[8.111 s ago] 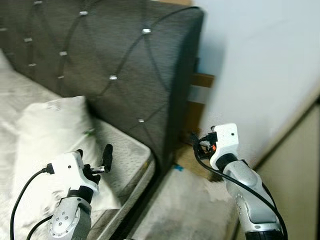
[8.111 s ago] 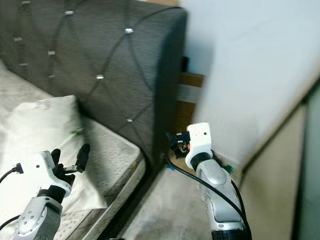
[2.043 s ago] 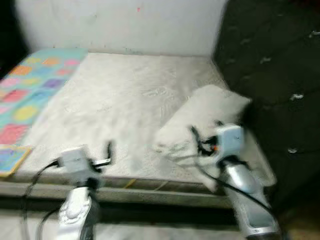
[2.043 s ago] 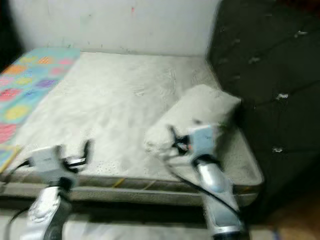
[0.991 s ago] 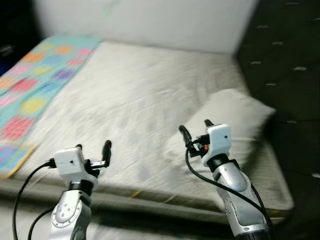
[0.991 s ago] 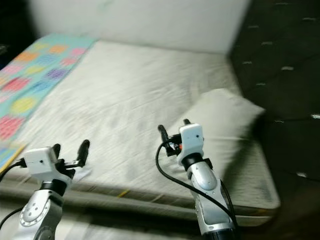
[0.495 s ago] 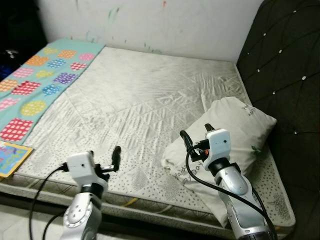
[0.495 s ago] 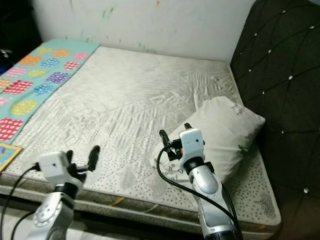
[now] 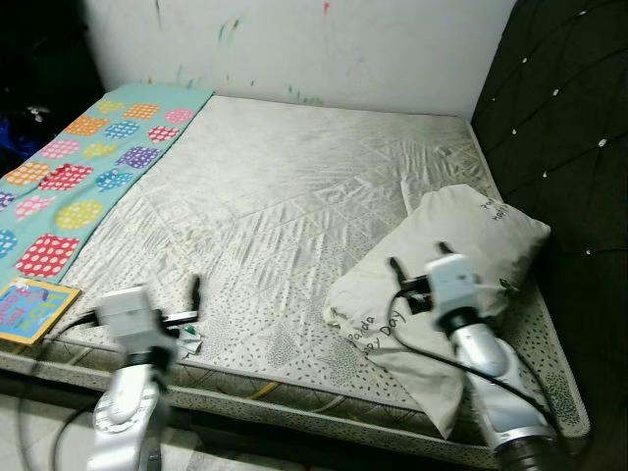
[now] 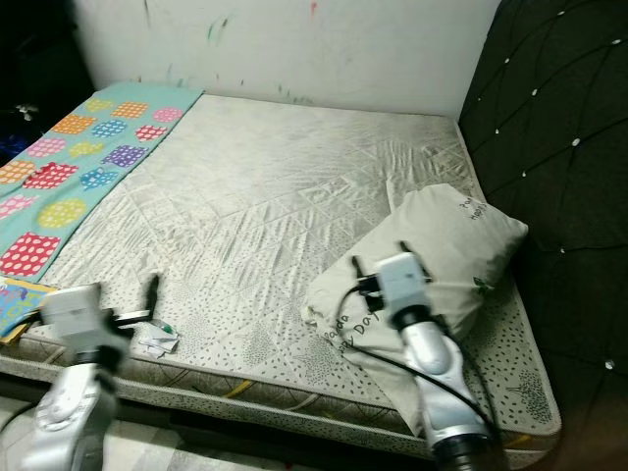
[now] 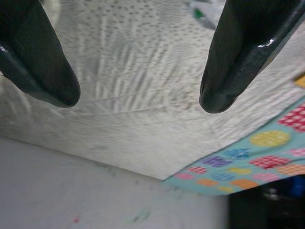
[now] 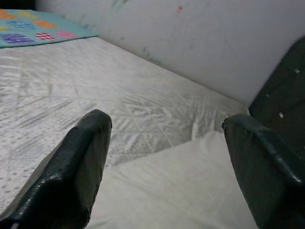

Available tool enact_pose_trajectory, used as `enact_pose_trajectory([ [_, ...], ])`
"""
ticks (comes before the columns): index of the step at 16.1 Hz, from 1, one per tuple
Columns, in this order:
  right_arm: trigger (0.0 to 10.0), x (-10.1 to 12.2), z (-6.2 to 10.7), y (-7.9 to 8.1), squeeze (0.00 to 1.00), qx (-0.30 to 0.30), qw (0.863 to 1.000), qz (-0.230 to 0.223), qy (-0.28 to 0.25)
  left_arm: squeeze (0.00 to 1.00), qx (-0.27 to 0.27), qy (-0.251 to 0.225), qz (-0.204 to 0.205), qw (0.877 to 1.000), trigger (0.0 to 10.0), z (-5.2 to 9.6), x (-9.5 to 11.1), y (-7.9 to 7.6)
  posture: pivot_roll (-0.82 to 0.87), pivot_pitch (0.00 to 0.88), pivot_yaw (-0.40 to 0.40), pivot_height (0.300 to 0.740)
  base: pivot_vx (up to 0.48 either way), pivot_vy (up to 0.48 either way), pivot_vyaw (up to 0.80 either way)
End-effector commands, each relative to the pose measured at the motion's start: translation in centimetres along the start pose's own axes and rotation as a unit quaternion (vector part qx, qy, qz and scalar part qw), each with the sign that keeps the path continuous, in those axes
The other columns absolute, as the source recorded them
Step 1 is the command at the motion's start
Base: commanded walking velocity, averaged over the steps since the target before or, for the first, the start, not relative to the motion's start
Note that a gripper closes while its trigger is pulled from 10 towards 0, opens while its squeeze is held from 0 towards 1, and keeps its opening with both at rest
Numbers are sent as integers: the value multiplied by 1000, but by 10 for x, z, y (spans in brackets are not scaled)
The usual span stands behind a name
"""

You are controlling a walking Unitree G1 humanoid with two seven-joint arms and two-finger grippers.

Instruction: Clean up the room

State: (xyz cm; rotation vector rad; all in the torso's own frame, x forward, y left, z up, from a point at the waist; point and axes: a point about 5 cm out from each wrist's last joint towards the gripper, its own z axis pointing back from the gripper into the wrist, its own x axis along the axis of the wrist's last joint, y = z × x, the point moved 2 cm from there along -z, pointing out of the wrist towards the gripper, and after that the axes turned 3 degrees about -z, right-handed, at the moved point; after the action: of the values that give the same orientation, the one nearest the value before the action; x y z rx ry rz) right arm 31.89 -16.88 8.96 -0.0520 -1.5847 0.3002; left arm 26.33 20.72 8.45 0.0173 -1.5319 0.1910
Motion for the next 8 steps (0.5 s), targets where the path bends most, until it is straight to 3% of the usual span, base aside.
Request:
enact_pose_trajectory([
  [1, 10000, -4, -3, -8, 0, -15, 1000, -20, 10, 0, 2, 1, -17, 1000, 10000, 0, -1, 1, 4, 0, -2, 740, 0, 0, 0],
  [4, 10000, 6, -3, 0, 0, -1, 999, -52, -4, 0, -49, 10, -10, 999, 10000, 0, -4, -19, -18, 0, -15, 740, 0, 0, 0],
  [8, 10000, -1, 8, 10, 0, -8, 995, -97, 31, 0, -24, 18, 14, 999, 10000, 10, -7, -16, -15, 0, -42, 740, 0, 0, 0],
])
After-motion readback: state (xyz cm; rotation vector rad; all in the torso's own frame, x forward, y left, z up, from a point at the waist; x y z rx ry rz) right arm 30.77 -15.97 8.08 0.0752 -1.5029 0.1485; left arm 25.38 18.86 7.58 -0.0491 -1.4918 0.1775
